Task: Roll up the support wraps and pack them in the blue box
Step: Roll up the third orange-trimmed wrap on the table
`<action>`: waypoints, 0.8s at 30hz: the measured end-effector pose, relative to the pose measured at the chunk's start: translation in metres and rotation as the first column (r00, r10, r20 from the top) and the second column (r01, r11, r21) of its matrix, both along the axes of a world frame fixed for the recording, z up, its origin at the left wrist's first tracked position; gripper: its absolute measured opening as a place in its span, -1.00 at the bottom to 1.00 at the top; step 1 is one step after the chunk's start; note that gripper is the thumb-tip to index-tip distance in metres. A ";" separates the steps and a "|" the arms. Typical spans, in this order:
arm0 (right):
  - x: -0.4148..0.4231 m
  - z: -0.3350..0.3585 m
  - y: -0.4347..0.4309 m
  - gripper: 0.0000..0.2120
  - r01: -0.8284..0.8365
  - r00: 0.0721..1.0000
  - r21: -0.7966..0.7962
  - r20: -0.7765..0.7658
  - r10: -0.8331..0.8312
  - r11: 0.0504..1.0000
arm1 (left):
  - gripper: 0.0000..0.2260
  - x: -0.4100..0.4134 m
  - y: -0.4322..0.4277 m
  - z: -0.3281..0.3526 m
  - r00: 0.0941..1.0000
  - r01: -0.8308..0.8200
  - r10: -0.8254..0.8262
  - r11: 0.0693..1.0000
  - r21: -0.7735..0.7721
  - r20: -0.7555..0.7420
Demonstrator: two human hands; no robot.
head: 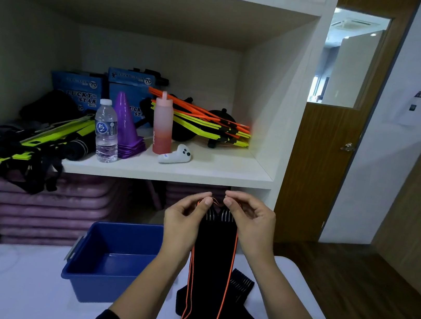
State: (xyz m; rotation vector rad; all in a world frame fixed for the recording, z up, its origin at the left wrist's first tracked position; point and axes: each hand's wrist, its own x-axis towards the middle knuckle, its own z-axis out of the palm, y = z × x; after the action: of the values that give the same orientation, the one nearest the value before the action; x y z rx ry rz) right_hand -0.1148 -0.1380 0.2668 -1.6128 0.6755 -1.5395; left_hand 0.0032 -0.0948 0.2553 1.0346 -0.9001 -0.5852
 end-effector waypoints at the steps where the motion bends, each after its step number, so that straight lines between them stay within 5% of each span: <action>1: 0.001 0.000 0.000 -0.82 -0.013 1.000 0.009 0.000 0.013 1.000 | -0.87 0.001 0.000 0.001 1.000 -0.021 0.021 1.000 -0.002 0.002; 5: 0.006 -0.001 -0.003 -0.64 -0.130 0.991 0.085 0.003 0.131 0.988 | -0.90 0.008 0.000 0.008 0.994 -0.101 0.100 0.994 -0.030 -0.035; 11: 0.025 0.002 0.004 -0.85 -0.129 0.989 0.091 0.090 0.121 0.987 | -0.90 0.020 0.012 0.009 0.986 -0.167 0.167 0.985 -0.045 -0.006; 15: 0.050 0.004 0.010 -0.89 -0.143 0.981 0.074 0.146 0.131 0.987 | -0.69 0.045 0.033 -0.005 0.991 -0.137 0.137 0.991 0.007 0.003; 18: 0.073 0.002 0.020 -0.89 -0.179 0.974 0.060 0.153 0.168 0.982 | -0.79 0.066 0.054 -0.019 0.982 -0.169 0.166 0.985 0.028 0.087; 24: 0.108 -0.007 0.047 -0.56 -0.364 0.930 0.130 0.095 0.354 0.922 | -0.81 0.105 0.079 -0.020 0.965 -0.264 0.263 0.964 0.045 0.027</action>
State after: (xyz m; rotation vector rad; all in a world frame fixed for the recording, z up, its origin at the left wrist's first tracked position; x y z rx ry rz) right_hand -0.0070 -0.0908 0.2600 -1.4698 0.4132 -1.2412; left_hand 0.1079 -0.0158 0.2349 1.1836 -0.7538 -0.3741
